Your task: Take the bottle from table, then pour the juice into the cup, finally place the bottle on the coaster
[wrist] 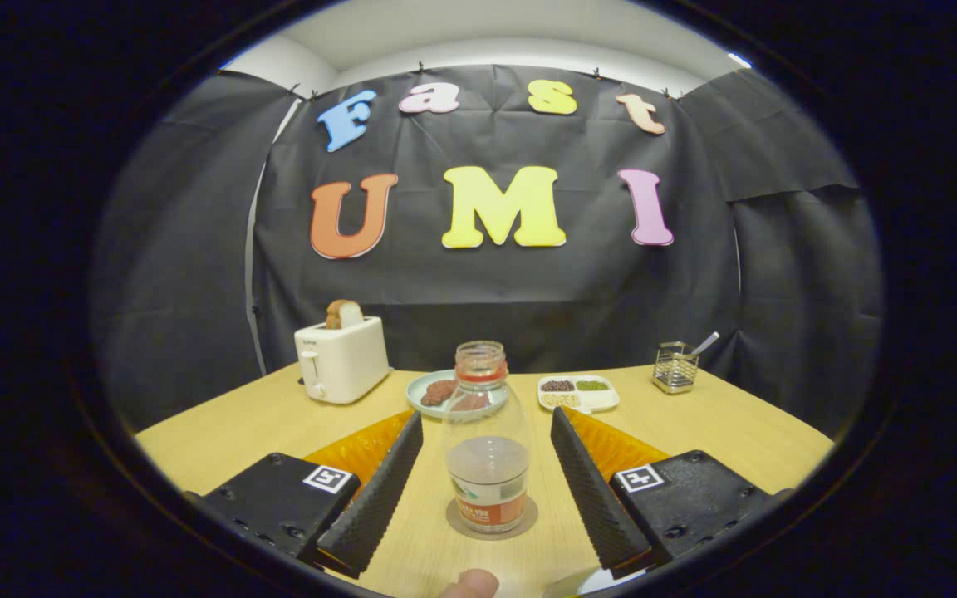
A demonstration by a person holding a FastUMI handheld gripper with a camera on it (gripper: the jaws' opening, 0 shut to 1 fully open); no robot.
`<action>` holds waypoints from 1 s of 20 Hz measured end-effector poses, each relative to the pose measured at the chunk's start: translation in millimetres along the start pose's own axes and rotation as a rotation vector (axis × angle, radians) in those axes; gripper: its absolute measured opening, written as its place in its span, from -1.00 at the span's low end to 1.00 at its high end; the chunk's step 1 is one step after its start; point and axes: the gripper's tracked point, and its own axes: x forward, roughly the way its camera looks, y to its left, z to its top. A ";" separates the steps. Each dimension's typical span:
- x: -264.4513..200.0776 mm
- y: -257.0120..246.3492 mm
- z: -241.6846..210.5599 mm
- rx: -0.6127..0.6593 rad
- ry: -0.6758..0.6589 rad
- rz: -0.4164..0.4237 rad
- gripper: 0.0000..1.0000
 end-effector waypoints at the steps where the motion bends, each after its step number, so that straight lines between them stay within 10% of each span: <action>1: -9.6 0.3 8.5 0.010 0.001 0.008 0.99; 20: -200.3 -24.4 92.8 0.070 0.023 -0.046 0.95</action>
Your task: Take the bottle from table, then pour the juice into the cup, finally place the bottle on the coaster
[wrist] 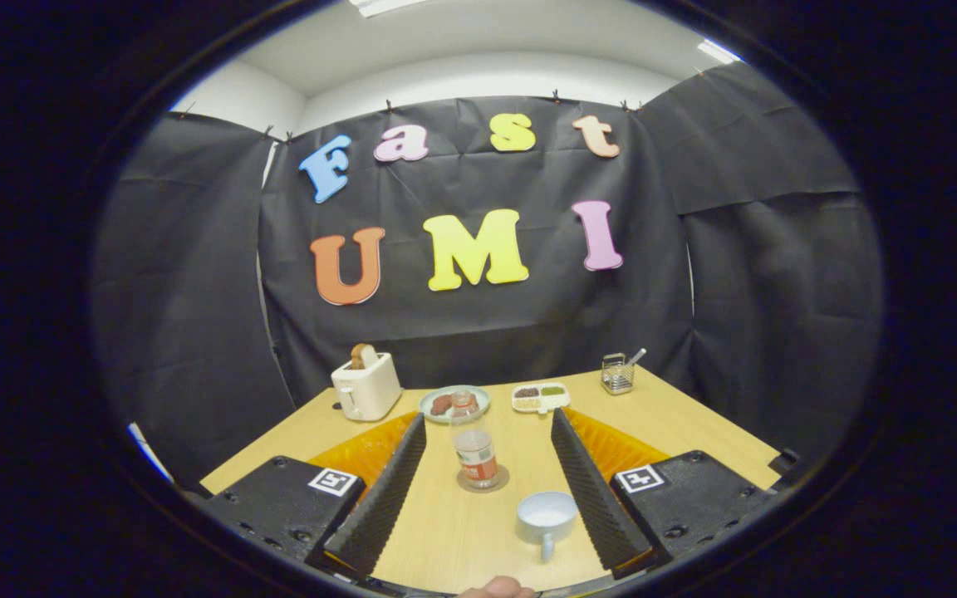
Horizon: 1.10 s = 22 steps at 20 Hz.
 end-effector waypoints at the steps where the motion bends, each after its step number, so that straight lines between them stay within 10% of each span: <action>1: -7.7 1.7 -0.8 -0.015 0.007 0.004 0.95; 22: -111.4 24.3 39.7 -0.055 -0.156 -0.016 0.96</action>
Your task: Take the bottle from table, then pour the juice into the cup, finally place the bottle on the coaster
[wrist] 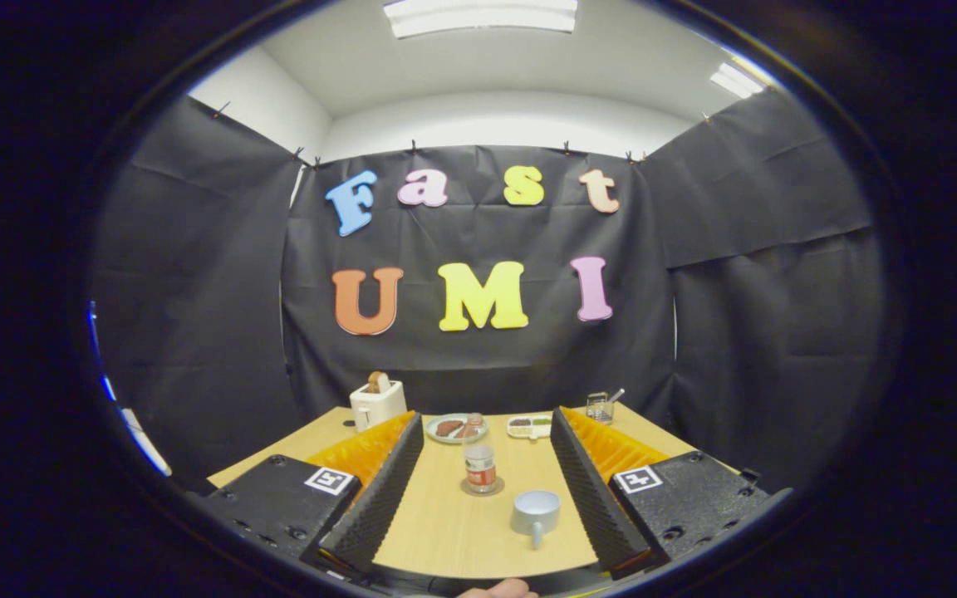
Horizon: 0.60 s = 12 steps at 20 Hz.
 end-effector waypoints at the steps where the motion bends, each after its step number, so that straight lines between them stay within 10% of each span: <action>1: -1.0 -2.5 0.1 0.002 -0.001 -0.010 0.97; 12: -0.1 -7.4 -9.0 0.073 -0.003 -0.005 0.99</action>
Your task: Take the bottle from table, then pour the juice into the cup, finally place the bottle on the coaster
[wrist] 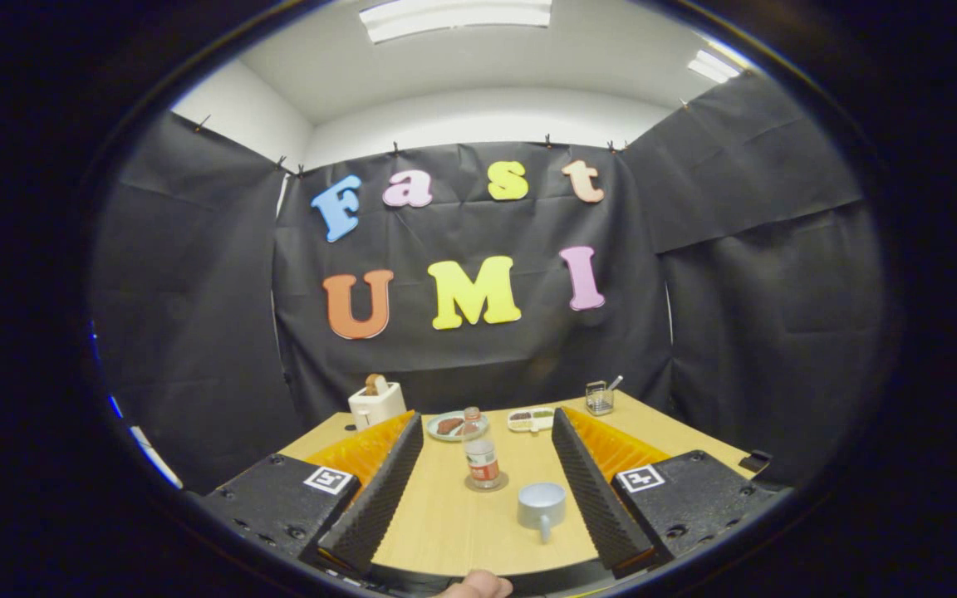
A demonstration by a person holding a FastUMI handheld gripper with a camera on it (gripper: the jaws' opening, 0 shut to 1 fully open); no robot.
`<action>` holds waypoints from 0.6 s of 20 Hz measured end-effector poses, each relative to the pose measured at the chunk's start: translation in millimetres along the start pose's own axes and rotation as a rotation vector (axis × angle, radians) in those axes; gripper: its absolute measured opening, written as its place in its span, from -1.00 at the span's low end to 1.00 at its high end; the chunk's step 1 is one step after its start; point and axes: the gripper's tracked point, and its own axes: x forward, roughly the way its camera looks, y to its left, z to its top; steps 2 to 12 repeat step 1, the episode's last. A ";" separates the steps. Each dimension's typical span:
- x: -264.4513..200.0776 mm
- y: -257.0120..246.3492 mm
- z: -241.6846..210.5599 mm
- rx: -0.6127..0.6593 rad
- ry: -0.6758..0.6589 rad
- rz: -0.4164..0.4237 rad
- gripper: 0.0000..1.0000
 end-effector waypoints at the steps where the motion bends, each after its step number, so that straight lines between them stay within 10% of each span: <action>1: 0.5 1.3 1.0 0.003 -0.003 0.010 0.99; 12: 0.5 1.3 1.0 0.003 -0.003 0.010 0.99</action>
